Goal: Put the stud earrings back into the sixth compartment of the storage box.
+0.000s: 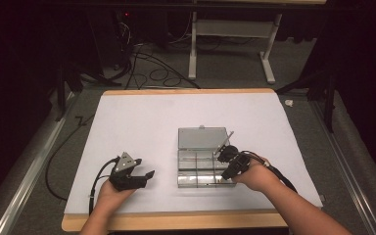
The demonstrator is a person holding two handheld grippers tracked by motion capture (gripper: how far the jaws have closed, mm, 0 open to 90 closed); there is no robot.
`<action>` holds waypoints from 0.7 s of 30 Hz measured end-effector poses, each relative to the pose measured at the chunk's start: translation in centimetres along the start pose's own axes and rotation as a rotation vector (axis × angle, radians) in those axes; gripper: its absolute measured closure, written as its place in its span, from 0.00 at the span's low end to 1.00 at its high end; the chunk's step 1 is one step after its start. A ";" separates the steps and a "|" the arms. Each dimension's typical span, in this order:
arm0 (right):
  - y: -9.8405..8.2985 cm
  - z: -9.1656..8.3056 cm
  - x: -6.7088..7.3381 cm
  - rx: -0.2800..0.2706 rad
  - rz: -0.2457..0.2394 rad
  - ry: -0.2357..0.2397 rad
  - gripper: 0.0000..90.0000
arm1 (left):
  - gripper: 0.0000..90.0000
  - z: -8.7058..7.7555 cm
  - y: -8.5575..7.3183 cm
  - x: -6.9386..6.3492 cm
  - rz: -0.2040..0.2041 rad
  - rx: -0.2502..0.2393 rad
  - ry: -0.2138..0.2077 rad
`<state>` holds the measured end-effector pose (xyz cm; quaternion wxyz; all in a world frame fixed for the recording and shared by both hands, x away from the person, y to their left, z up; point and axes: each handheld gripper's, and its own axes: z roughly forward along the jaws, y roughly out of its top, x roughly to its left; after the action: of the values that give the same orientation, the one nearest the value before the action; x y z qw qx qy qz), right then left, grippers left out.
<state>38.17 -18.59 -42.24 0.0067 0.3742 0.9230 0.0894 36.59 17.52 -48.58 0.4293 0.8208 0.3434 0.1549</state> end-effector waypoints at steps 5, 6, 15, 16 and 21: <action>-0.1 -1.5 -0.3 -0.029 0.011 -0.005 0.91 | 0.33 0.0 0.0 -0.1 0.005 -0.001 0.005; -0.1 -1.9 -0.2 -0.030 0.033 -0.006 0.91 | 0.33 0.0 0.0 -0.1 0.006 -0.001 0.006; -1.5 -4.1 -1.4 -0.062 0.066 -0.036 0.91 | 0.33 0.0 0.0 -0.1 0.007 -0.001 0.007; -1.7 -4.2 -1.6 -0.063 0.065 -0.040 0.91 | 0.33 0.0 0.0 -0.1 0.007 0.001 0.006; -3.0 -4.5 -2.7 -0.062 0.102 -0.051 0.91 | 0.33 0.0 0.0 -0.1 0.007 -0.001 0.007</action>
<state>37.64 -23.28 -38.49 0.0373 0.4227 0.8989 0.1088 36.52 17.42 -48.60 0.4280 0.8213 0.3418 0.1595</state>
